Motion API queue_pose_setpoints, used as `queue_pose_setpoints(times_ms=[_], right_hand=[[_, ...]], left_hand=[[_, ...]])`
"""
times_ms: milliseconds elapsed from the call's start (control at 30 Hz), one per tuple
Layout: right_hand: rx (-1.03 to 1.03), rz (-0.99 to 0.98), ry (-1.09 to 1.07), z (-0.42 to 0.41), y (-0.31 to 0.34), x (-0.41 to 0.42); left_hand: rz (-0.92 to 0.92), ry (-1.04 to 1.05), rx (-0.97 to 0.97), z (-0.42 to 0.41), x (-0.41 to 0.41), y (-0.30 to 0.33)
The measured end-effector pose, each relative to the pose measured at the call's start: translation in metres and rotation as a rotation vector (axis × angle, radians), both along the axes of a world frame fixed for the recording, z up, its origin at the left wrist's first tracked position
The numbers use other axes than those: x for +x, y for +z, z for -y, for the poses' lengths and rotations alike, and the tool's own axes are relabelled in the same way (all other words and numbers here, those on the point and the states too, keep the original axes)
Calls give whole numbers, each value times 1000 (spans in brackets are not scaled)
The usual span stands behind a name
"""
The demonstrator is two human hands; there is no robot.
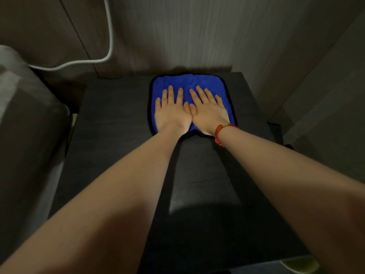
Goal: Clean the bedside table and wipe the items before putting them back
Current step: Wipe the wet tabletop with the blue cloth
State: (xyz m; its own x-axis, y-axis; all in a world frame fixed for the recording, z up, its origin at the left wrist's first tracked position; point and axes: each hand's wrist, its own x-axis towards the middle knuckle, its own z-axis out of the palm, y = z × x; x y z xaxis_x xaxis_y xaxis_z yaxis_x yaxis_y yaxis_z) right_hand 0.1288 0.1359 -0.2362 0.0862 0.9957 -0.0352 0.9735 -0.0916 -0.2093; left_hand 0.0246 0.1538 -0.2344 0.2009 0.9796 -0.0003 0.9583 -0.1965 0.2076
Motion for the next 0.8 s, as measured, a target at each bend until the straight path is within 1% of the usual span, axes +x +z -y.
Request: queue_pose_setpoints(times_ms=[133, 600, 800], right_hand=[[6, 8, -9, 28, -2, -3], [-4, 53, -20, 172, -11, -20], [4, 66, -14, 221, -14, -26]], left_hand=[[6, -1, -6, 28, -4, 0], [16, -35, 1, 171, -22, -6], [28, -52, 16, 219, -28, -12]])
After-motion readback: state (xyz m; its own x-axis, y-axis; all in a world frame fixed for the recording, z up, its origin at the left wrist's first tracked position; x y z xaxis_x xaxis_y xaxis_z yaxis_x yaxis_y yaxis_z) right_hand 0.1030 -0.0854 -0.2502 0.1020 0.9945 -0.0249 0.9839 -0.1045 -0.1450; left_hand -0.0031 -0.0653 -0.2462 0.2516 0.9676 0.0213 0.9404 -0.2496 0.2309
